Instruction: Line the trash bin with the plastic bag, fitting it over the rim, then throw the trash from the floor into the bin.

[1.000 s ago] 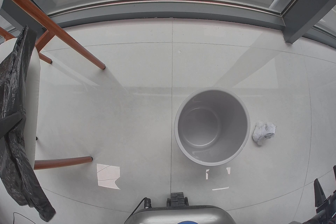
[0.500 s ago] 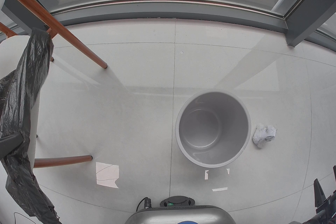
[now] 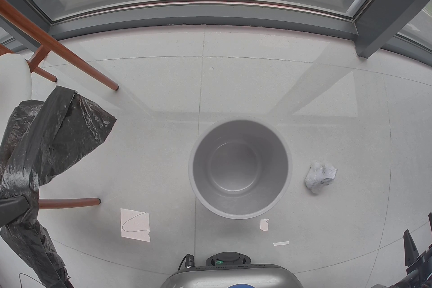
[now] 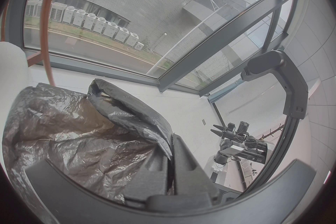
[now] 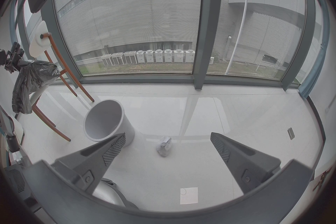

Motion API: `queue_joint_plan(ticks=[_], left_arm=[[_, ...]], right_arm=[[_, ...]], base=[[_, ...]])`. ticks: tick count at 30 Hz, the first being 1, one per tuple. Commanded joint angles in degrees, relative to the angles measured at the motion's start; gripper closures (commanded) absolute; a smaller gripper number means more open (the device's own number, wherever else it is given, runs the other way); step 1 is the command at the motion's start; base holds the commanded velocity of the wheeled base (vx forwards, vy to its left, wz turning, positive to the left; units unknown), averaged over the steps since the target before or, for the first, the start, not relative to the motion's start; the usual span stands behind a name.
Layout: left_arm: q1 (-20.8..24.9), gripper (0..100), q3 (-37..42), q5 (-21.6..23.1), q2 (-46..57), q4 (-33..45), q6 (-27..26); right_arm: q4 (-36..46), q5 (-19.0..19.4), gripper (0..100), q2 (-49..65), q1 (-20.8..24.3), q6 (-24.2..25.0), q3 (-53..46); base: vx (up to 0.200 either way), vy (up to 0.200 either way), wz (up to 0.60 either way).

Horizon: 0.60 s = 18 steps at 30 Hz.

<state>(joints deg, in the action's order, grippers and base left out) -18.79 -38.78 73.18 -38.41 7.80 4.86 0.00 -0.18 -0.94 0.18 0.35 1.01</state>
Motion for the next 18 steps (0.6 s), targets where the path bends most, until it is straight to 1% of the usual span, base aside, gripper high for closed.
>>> queue_joint_plan(ticks=[1, 5, 8, 10, 14, 18], left_arm=[[-0.02, 100, 0.02, 2.93, 1.67, 0.2, 0.15], [-0.02, 100, -0.07, 6.19, 1.76, 0.02, 0.15], [-0.02, 100, 0.02, 7.24, 1.94, 0.02, 0.15], [-0.02, 100, 0.02, 7.5, 1.94, 0.11, 0.15], [-0.02, 100, 0.55, 9.7, 2.11, 0.11, 0.15], [-0.02, 100, 1.07, 10.4, 3.26, 0.2, 0.23]], right_arm=[[0.0, 0.01, 0, 0.94, -0.01, 0.0, -0.92], [0.0, 0.01, 0, 0.94, -0.01, 0.0, -0.92], [0.0, 0.01, 0, 0.94, -0.01, 0.0, -0.92], [0.0, 0.01, 0, 0.94, -0.01, 0.0, -0.92], [0.0, 0.01, 0, 0.94, -0.01, 0.0, -0.92], [0.0, 0.01, 0, 0.94, -0.01, 0.0, -0.92]], base=[[0.0, -0.2, 0.0], [0.0, -0.2, 0.0], [0.0, -0.2, 0.0], [0.0, 0.0, 0.0], [0.0, 0.0, 0.0], [0.0, 0.0, 0.0]])
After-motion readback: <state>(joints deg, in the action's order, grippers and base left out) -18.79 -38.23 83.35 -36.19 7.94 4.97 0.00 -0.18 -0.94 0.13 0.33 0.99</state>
